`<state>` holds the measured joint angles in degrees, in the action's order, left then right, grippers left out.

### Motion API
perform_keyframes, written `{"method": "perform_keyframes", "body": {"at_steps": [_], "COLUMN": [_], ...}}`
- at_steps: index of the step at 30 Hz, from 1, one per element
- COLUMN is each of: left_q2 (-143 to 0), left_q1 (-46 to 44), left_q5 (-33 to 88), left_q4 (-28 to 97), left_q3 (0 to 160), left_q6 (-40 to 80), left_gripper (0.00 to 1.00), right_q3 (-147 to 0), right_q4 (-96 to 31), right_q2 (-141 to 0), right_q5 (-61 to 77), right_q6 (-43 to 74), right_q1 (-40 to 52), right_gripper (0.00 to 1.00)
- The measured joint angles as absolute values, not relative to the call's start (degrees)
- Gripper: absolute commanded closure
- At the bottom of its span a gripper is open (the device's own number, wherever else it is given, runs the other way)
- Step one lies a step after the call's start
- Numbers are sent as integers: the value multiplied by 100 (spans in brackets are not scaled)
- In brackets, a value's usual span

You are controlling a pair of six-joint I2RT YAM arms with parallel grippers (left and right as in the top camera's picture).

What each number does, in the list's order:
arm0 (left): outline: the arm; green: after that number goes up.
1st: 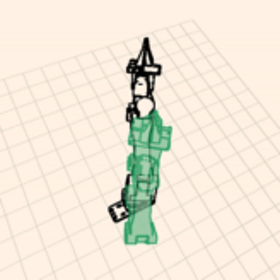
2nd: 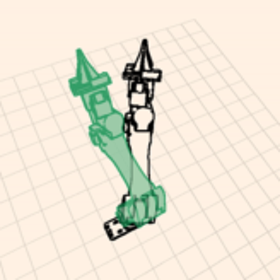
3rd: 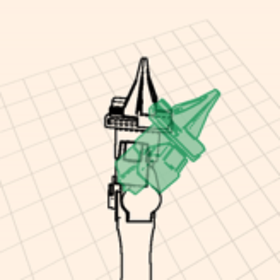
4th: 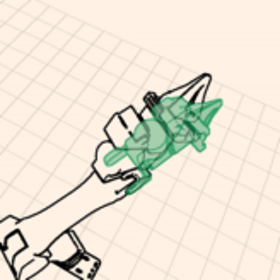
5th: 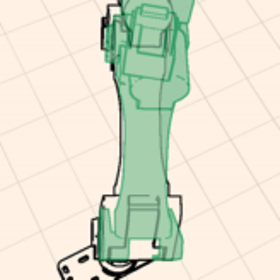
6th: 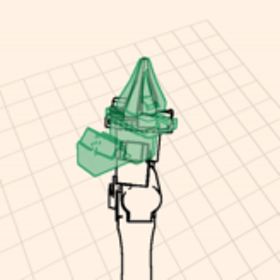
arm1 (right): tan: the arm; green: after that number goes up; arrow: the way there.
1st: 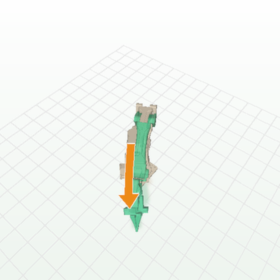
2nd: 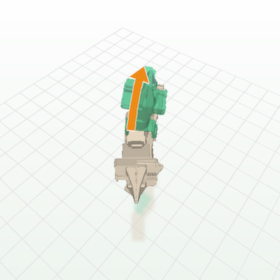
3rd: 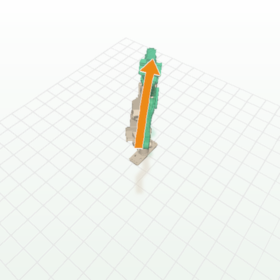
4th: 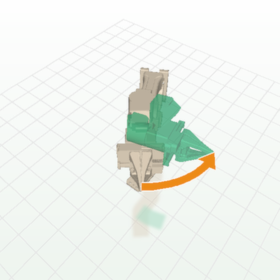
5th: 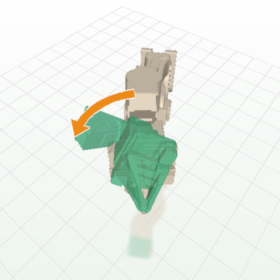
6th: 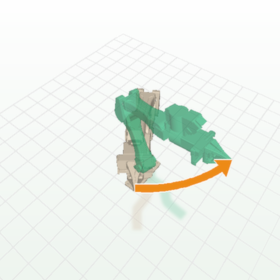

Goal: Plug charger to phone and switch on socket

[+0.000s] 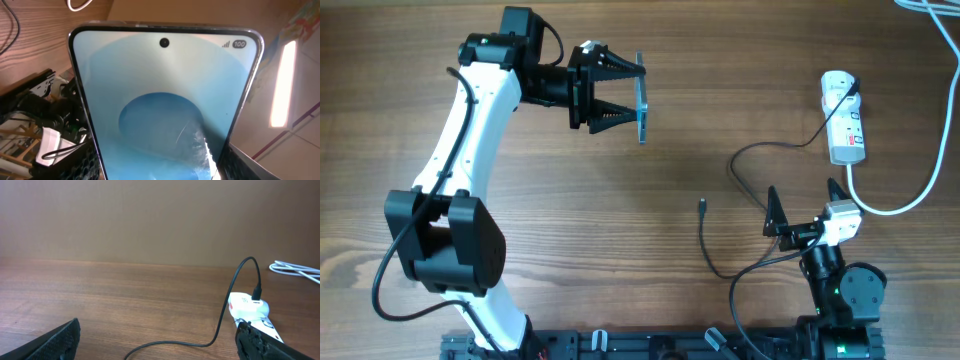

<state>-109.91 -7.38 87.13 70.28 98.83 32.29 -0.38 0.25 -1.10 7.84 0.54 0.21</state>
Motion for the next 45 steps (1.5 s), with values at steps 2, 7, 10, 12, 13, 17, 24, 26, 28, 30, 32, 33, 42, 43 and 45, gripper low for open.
{"method": "perform_keyframes", "body": {"at_steps": [2, 7, 10, 12, 13, 17, 24, 26, 28, 30, 32, 33, 42, 43, 45], "left_q2": [-10991, -10991, -10991, -10991, -10991, -10991, -10991, -10991, -10991, -10991, -10991, -10991, -10991, -10991, -10991], "left_q1": [-738, -738, -738, -738, -738, -738, -738, -738, -738, -738, -738, -738, -738, -738, -738], "left_q5": [8715, 8713, 8713, 8715, 8713, 8713, 8713, 8715, 8715, 8715, 8715, 8713, 8715, 8715, 8713], "left_q4": [7032, 7035, 7032, 7032, 7032, 7032, 7035, 7032, 7032, 7035, 7032, 7032, 7032, 7032, 7032], "left_q3": [9883, 9883, 9883, 9883, 9883, 9883, 9883, 9883, 9883, 9883, 9883, 9883, 9883, 9883, 9883], "left_q6": [3229, 3229, 3229, 3229, 3229, 3232, 3229, 3229, 3229, 3229, 3232, 3229, 3229, 3229, 3229], "left_gripper": [32, 32, 32, 32, 32, 32, 33, 33, 33, 34, 34, 34, 34, 34, 34], "right_q3": [-38, -38, -38, -38, -38, -38, -38, -38, -38, -38, -38, -38, -38, -38, -38], "right_q4": [25, 25, 27, 25, 25, 25, 27, 25, 25, 25, 27, 27, 25, 25, 27], "right_q2": [-110, -110, -110, -110, -110, -110, -110, -110, -110, -110, -110, -110, -110, -110, -110], "right_q5": [784, 784, 784, 784, 784, 784, 784, 784, 784, 784, 784, 784, 784, 784, 784], "right_q6": [54, 54, 54, 54, 54, 54, 54, 54, 54, 54, 54, 54, 54, 54, 54], "right_q1": [21, 21, 21, 21, 21, 21, 21, 21, 21, 21, 21, 21, 21, 21, 21], "right_gripper": [0, 0, 0, 0, 0, 0, 0, 0, 0, 0, 0, 0, 0, 0, 0]}}
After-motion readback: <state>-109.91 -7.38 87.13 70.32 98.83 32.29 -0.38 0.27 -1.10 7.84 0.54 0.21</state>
